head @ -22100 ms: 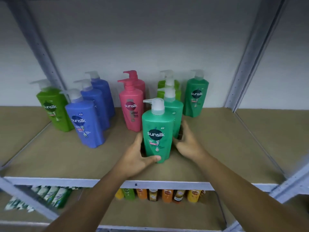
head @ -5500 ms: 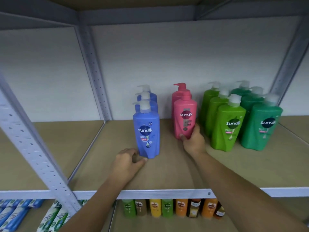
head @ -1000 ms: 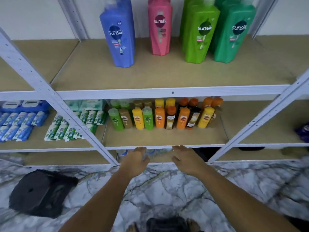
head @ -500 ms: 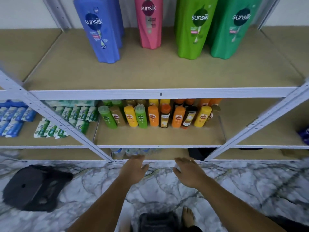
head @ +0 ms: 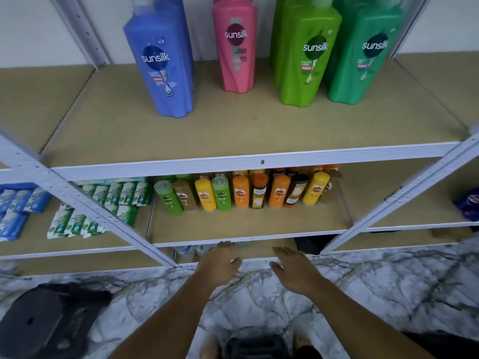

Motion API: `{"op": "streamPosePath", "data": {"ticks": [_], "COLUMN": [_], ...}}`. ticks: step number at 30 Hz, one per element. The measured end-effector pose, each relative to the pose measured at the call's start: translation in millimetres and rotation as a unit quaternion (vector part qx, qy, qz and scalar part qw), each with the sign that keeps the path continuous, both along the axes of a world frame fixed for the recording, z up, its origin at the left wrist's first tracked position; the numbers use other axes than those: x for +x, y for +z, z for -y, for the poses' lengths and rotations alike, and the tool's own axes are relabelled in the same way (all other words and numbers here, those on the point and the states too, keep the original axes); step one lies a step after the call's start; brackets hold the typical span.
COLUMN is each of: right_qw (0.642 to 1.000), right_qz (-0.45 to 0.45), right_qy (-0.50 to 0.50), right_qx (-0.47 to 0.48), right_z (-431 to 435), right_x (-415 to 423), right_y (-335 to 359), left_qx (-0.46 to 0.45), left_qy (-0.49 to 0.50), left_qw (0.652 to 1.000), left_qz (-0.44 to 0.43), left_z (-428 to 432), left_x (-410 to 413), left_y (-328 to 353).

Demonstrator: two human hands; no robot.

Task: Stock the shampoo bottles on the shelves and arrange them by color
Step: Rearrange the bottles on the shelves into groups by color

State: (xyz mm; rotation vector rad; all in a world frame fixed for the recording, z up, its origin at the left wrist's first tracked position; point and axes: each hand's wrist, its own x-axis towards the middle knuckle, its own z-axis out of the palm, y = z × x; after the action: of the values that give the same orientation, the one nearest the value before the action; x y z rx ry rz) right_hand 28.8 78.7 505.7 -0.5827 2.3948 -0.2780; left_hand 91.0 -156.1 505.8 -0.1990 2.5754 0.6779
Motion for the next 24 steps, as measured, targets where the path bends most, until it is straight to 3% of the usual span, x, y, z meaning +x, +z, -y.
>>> {"op": "streamPosePath", "data": {"ticks": [6, 24], "right_qw": [0.999, 0.994], "right_qz": [-0.019, -0.011], "right_qy": [-0.028, 0.109], "right_qx": [-0.004, -0.012], "right_z": [29, 51], "right_x": [6, -82], "right_y": [4, -5], "left_qx": [-0.001, -0.05], "left_qy": [-0.032, 0.081], "left_qw": [0.999, 0.995], "left_qz": [-0.001, -0.004], "left_z": [31, 31], "left_x": [-10, -41], "left_y": [9, -6]}}
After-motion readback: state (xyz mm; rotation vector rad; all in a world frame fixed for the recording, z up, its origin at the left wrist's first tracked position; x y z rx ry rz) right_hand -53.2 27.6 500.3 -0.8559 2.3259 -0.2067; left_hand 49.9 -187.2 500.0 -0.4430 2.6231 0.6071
